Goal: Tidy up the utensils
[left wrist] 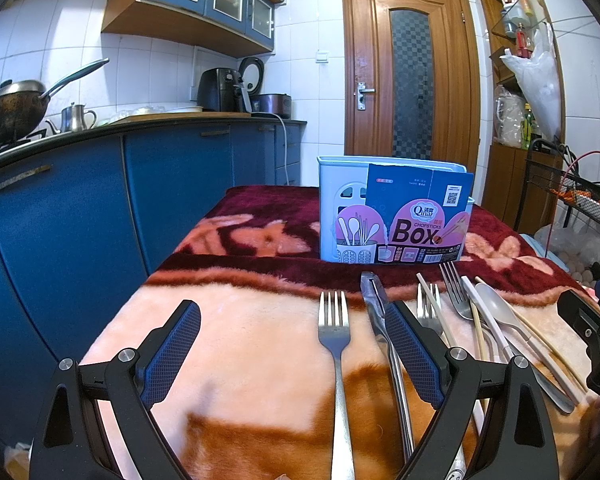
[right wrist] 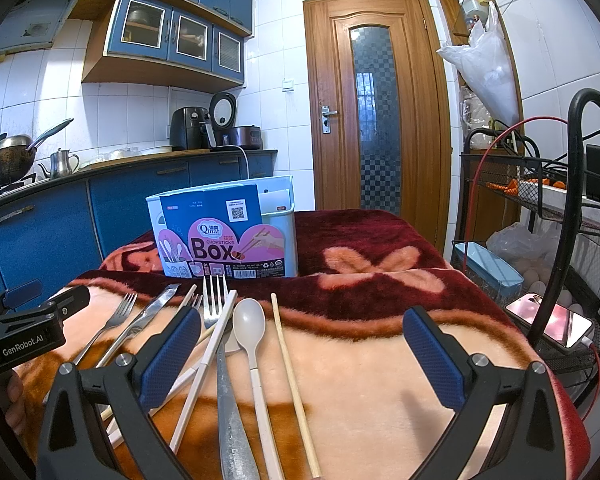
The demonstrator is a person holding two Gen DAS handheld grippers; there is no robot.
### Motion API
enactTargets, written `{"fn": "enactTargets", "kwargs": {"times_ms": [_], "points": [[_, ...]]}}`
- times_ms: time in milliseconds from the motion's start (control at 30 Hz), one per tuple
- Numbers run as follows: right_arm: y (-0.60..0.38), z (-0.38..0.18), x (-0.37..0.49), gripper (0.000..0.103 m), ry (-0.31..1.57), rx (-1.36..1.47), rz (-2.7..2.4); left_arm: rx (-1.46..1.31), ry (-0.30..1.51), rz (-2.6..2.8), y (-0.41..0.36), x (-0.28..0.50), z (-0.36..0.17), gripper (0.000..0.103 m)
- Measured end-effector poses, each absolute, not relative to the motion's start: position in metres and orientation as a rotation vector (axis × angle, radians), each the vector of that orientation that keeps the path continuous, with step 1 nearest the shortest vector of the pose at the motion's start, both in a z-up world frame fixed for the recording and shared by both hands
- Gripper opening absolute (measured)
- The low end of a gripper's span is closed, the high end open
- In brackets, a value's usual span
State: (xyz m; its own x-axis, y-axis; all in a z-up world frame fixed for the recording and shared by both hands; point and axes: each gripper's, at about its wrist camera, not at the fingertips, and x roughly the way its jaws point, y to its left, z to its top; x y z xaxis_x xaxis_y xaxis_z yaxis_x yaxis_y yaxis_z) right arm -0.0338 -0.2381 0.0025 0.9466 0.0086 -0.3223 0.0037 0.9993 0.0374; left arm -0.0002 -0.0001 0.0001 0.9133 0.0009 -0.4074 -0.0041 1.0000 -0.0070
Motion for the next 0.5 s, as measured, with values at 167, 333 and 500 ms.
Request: {"fn": "enactTargets", "kwargs": {"times_ms": [167,333,500], "points": [[-0.2383,0.0023,-0.0337,0.103,0.329,0.039,0.003,-0.008,0.419,0.003,0.0000,-0.0002,0.0000,0.094],[-0.2404,0.0017,-0.0326,0.103,0.347,0.053,0.009,-0.008,0.420,0.003,-0.0001,-0.0001,0.0000,0.094],[-0.2478,0.0011,-0.0318,0.103,0.366,0.077,0.019,-0.004,0.428,0.005,-0.0006,0.0010,0.0002,0.094]]}}
